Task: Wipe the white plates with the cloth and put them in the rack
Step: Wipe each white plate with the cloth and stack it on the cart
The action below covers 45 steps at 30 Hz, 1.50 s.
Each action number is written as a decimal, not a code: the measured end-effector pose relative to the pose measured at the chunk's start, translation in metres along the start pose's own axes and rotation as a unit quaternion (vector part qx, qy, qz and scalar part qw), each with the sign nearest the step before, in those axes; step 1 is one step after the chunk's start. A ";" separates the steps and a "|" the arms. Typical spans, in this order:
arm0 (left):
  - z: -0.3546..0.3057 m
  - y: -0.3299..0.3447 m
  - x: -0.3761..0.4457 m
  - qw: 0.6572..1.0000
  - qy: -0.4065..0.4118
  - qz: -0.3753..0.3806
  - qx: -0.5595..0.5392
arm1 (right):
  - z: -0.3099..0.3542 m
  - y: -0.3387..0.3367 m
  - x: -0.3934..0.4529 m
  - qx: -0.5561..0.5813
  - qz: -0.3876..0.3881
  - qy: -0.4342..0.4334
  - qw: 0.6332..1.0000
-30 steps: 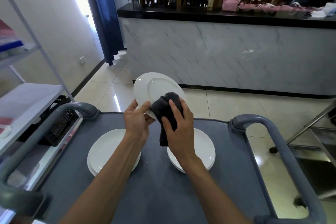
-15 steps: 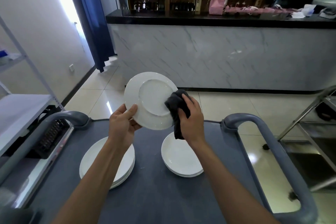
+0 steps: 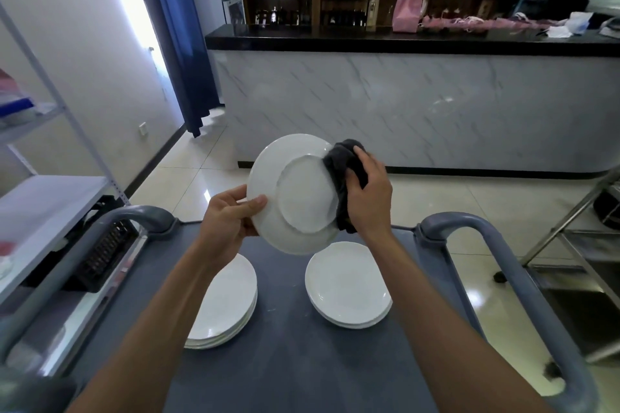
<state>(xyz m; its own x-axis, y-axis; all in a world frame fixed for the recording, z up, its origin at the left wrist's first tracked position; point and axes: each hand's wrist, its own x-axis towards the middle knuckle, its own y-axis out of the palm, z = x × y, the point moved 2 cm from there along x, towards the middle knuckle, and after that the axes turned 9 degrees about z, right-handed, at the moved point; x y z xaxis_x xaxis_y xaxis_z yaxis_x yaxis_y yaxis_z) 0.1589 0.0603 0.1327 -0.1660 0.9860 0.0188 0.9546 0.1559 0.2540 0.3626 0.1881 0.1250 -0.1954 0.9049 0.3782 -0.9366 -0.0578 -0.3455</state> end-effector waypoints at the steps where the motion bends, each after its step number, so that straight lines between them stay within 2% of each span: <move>1: -0.001 0.000 -0.001 1.000 0.003 0.005 0.011 | 0.002 0.001 0.001 -0.004 0.000 -0.005 1.000; 6: -0.001 0.005 -0.004 0.998 0.018 0.011 0.052 | 0.017 0.007 0.005 -0.034 0.013 -0.044 0.998; 14: 0.010 0.017 -0.006 0.997 -0.001 0.015 0.072 | 0.045 0.025 -0.012 -0.102 0.058 -0.163 0.980; 21: 0.012 0.018 -0.013 0.997 -0.005 0.005 0.071 | 0.044 0.037 -0.026 -0.113 0.087 -0.178 0.974; 27: 0.016 0.016 -0.019 0.999 -0.013 -0.008 0.052 | 0.039 0.039 -0.022 -0.091 0.073 -0.145 0.983; 31: 0.020 0.015 -0.025 0.999 -0.012 -0.020 0.023 | 0.030 0.036 -0.015 -0.080 0.066 -0.091 0.990; 38: 0.020 0.004 -0.031 0.998 -0.009 -0.058 -0.037 | 0.012 0.019 -0.008 -0.050 0.097 0.012 0.994; 45: 0.014 0.000 -0.026 0.988 0.016 -0.101 -0.117 | 0.006 0.014 -0.026 0.034 0.054 0.063 0.996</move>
<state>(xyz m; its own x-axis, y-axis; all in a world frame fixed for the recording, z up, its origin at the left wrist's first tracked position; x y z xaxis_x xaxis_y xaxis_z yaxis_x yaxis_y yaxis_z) 0.1668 0.0351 0.1183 -0.3584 0.9332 -0.0254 0.8182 0.3271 0.4728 0.3525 0.1615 0.1156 -0.2617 0.9372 0.2307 -0.9307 -0.1817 -0.3173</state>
